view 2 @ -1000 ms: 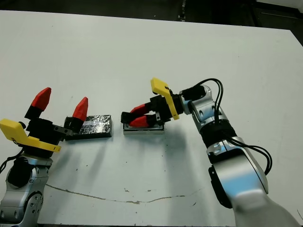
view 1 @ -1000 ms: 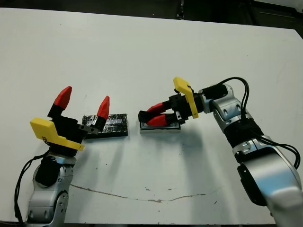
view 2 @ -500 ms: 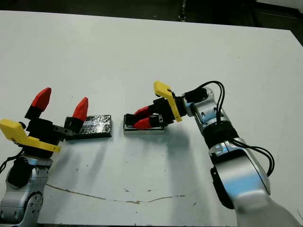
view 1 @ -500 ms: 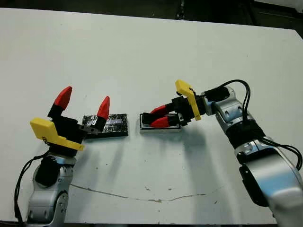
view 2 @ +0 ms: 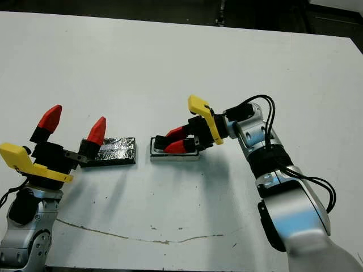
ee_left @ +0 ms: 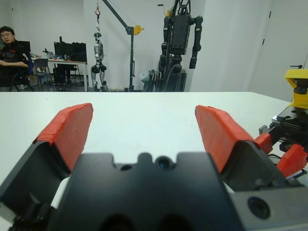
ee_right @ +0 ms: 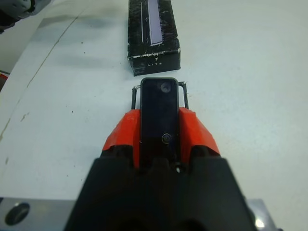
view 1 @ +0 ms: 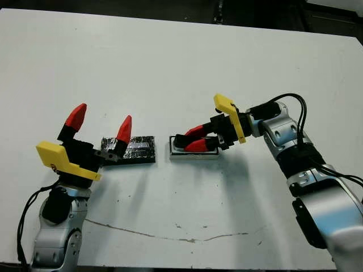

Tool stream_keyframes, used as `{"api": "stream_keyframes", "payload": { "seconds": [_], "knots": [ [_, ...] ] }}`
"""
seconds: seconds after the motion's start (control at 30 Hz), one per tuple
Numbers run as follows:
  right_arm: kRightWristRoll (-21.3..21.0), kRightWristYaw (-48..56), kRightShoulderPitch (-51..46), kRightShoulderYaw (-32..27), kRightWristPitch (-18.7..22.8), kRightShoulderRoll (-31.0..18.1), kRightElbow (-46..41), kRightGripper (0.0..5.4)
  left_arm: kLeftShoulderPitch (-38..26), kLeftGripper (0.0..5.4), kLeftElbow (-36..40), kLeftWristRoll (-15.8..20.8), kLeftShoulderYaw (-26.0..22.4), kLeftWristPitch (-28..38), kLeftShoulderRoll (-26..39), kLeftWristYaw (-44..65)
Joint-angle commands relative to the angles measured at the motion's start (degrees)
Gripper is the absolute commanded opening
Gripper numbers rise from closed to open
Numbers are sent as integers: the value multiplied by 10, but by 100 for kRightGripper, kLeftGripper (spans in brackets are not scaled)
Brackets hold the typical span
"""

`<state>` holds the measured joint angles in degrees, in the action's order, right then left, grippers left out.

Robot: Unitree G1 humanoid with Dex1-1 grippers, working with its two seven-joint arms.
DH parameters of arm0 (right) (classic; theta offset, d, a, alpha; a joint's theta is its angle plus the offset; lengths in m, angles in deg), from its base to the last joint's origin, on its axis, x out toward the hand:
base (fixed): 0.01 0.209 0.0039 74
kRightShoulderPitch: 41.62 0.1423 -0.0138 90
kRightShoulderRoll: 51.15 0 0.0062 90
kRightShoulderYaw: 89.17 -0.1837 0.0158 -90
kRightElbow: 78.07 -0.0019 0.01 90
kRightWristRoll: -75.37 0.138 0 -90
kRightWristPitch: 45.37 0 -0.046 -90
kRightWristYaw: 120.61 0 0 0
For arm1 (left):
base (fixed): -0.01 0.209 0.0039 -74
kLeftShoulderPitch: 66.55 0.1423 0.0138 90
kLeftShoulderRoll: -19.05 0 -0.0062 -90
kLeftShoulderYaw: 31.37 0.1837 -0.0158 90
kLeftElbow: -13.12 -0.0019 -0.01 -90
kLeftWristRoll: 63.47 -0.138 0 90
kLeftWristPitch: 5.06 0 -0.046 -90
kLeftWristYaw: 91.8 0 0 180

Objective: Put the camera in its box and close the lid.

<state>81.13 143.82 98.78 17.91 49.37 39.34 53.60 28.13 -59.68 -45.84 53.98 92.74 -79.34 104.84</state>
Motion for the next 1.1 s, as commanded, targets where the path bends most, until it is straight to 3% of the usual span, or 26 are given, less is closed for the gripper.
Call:
{"api": "stream_keyframes", "payload": {
  "seconds": [0.03,0.2,0.6,0.87,1.03,1.1],
  "knots": [
    [-31,0,-4,7,12,-51,11,165,11,540,3,-4,-1,0,1,-1],
    [-34,21,3,17,-18,-49,24,240,11,540,2,-9,0,3,0,-2],
    [-29,21,-3,14,-40,-54,-4,399,11,540,3,-1,-1,-2,1,0],
    [23,18,-29,-40,40,-93,-103,518,11,540,2,-6,-1,2,2,-1],
    [118,-100,-126,-163,173,-115,-277,539,5,540,5,-8,-14,0,29,16],
    [148,-179,-200,-223,185,-105,-364,539,-4,540,7,2,-25,-9,61,42]
  ]
}}
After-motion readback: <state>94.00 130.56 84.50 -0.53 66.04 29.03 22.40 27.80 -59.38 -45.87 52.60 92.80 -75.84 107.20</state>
